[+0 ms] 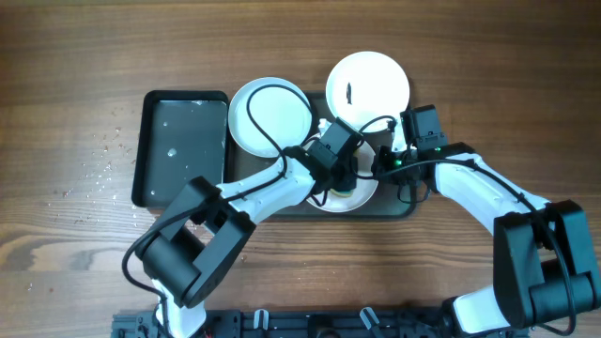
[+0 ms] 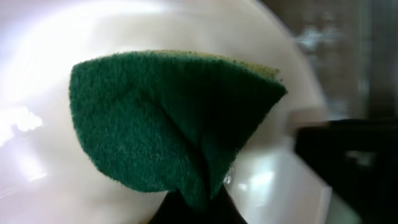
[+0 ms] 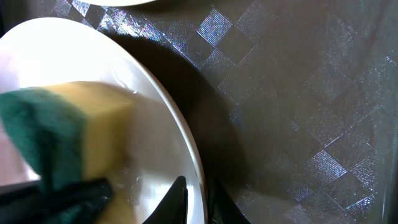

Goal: Clean dirty plates on tray and stack at the side
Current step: 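Keep rubbing the sponge across the plate's center with the left gripper, then carry the sponge left into the black water tray with the left gripper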

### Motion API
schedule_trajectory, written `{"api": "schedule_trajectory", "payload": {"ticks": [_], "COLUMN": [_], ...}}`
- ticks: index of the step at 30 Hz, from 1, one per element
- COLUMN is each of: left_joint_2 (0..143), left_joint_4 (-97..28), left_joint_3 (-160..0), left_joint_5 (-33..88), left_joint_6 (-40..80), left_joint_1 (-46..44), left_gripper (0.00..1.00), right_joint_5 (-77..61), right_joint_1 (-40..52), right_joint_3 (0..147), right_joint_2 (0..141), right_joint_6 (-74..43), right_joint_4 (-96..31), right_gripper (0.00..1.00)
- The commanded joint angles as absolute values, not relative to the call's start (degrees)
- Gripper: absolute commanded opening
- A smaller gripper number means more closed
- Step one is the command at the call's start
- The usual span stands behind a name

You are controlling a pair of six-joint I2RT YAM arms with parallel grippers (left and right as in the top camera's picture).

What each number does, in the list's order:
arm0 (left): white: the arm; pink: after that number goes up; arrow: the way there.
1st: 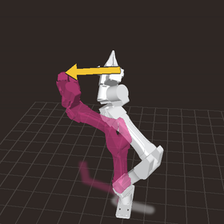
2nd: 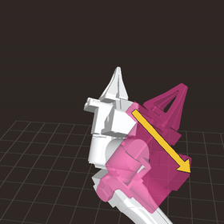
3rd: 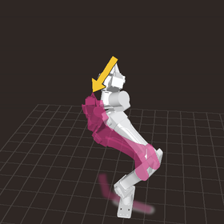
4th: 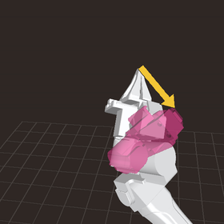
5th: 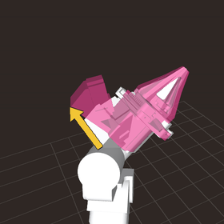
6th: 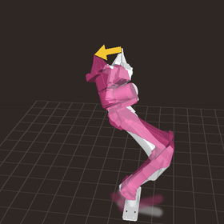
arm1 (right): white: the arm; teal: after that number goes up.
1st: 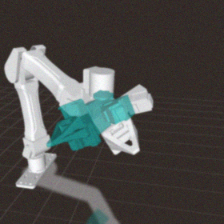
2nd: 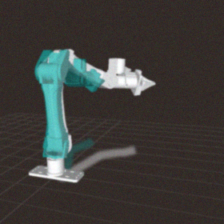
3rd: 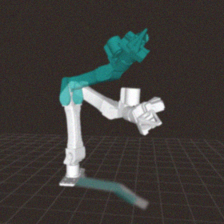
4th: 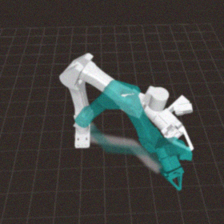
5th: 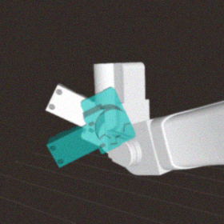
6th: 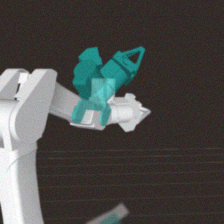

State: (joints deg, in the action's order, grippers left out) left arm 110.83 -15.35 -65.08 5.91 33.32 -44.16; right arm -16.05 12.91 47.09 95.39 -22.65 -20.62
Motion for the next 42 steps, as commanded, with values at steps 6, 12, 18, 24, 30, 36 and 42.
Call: {"api": "schedule_trajectory", "payload": {"ticks": [6,12,18,24,30,36,42], "left_joint_2": [109.80,105.49,105.75,106.63,110.08,112.79,112.27], "left_joint_4": [-9.93,-12.71,-16.38,-18.31,-18.92,-19.92,-18.17], "left_joint_3": [-66.70,-66.96,-66.92,-66.61,-66.61,-66.61,-66.89], "left_joint_5": [11.29,-3.46,-12.32,-12.05,-6.39,2.07,17.69], "left_joint_6": [31.29,28.67,28.69,28.80,28.95,28.91,28.88], "left_joint_1": [-44.16,-43.16,-41.23,-38.83,-38.89,-39.27,-39.24], "left_gripper": [0.04,0.04,0.04,0.04,0.04,0.04,0.04], "right_joint_5": [-17.67,-17.67,-17.67,-17.67,-17.67,-17.67,-18.06], "right_joint_1": [13.32,13.32,13.32,13.32,13.32,13.32,13.32], "right_joint_3": [48.27,48.27,48.27,48.27,48.27,48.27,48.27], "right_joint_2": [94.50,94.50,94.50,94.50,94.50,94.50,94.50], "right_joint_6": [-22.04,-22.04,-22.04,-22.06,-22.04,-22.04,-22.04], "right_joint_4": [-20.62,-20.62,-20.62,-20.60,-20.60,-20.62,-20.60], "right_gripper": [0.13,0.13,0.13,0.13,0.13,0.13,0.13]}}
